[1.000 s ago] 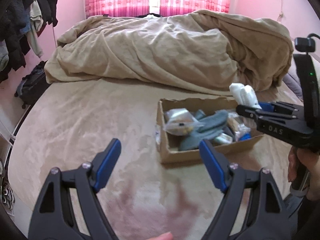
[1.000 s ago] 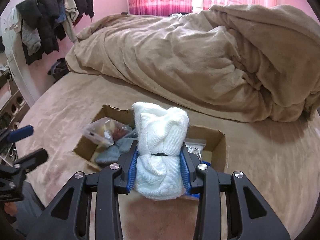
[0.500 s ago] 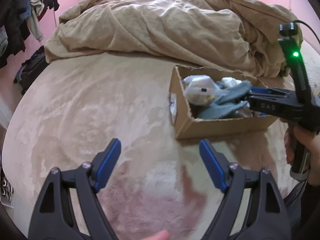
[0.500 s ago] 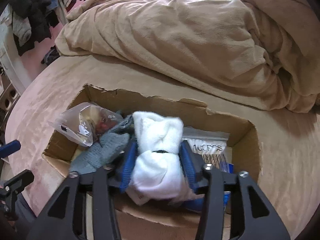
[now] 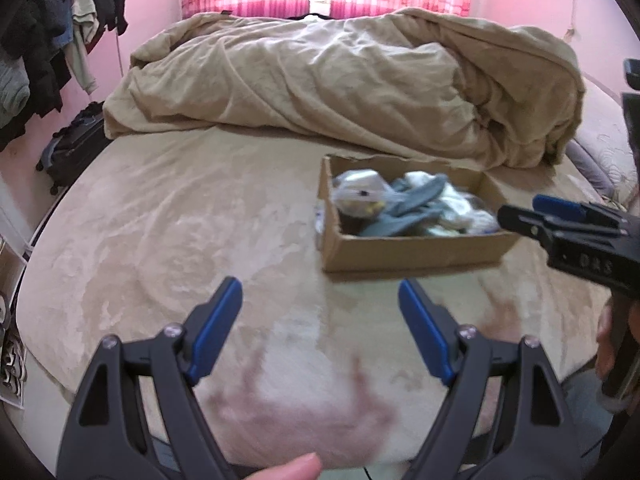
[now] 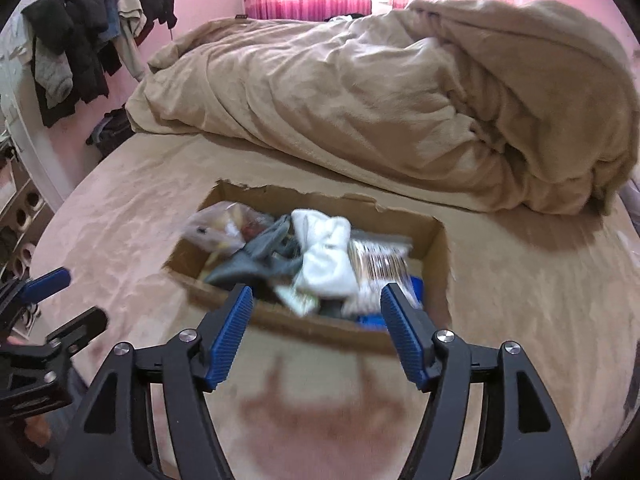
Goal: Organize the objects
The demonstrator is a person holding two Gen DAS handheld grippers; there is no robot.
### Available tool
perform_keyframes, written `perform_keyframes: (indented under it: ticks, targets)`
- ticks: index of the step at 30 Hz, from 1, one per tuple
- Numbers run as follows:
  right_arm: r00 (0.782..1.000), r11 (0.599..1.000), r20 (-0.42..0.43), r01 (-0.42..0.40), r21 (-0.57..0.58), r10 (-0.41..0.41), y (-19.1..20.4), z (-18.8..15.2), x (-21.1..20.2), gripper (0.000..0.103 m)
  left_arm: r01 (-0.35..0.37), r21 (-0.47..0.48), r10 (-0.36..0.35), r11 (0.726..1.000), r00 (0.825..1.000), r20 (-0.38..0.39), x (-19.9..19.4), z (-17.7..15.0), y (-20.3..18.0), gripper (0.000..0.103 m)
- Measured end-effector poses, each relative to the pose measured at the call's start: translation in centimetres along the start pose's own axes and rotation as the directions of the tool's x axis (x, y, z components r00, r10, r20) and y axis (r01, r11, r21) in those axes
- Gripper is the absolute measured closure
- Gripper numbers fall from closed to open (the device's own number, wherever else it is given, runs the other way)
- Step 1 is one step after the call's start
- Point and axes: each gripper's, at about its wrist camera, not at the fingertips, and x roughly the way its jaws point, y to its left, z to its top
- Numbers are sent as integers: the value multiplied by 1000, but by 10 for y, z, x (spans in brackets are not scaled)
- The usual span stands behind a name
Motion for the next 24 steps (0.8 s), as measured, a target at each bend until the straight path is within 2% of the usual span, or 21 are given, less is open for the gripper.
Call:
perform_keyframes:
  ticks: [13, 18, 24]
  targets:
    - [998, 995, 57, 35, 90, -40, -6, -51, -90, 33, 43, 13, -43, 999, 999, -5, -52, -33, -42, 21]
    - [996, 989, 78, 30, 144, -42, -13, -67, -110, 33, 58, 48, -58, 997, 998, 1, -64, -45, -57, 21]
    - [995, 990, 84, 34, 137, -46, -8, -75, -117, 33, 58, 59, -57, 997, 998, -13, -69, -53, -62, 21]
